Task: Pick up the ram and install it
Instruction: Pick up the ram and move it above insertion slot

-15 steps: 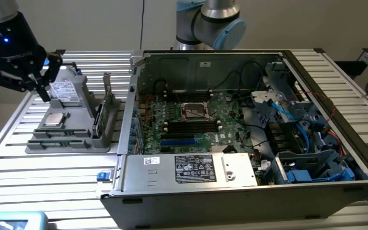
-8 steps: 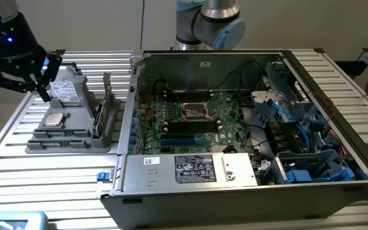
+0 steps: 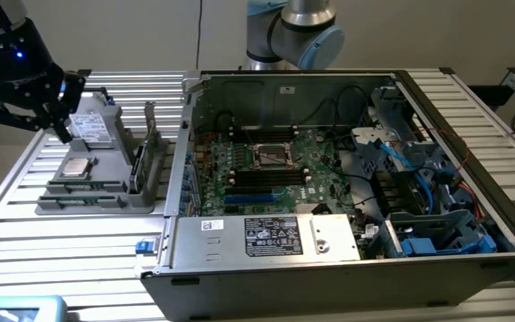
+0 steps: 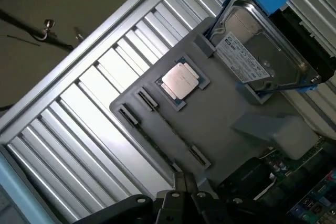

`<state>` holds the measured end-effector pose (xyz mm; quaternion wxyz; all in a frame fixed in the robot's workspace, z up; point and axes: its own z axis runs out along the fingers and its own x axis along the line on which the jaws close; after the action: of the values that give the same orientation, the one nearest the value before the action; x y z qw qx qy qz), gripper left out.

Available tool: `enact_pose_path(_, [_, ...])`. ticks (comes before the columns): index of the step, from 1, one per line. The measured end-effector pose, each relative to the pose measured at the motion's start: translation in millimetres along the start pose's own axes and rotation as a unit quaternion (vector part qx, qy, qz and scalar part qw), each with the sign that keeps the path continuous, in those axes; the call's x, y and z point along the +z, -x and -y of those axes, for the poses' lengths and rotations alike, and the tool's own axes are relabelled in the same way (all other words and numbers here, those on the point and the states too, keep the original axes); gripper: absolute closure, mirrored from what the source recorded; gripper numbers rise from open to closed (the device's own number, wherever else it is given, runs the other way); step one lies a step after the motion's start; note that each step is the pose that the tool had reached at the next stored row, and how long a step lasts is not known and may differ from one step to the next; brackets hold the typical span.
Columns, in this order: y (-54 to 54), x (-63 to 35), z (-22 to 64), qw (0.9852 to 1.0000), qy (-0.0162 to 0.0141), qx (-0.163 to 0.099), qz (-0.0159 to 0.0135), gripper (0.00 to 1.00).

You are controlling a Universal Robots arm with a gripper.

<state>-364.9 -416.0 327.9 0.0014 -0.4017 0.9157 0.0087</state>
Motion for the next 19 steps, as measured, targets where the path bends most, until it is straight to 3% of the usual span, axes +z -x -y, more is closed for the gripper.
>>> enact_pose_path(5, [0.0,0.6,0.0,0.999,0.0004,-0.045,-0.0006,0.89])
enact_pose_path(10, [0.0,1.2,0.0,0.9959,0.0009,-0.091,-0.0013,0.89])
enact_pose_path(13, [0.0,1.5,0.0,0.9931,0.0011,-0.117,-0.0017,0.89])
enact_pose_path(19, [0.0,2.2,0.0,0.9851,0.0017,-0.172,-0.0026,0.89])
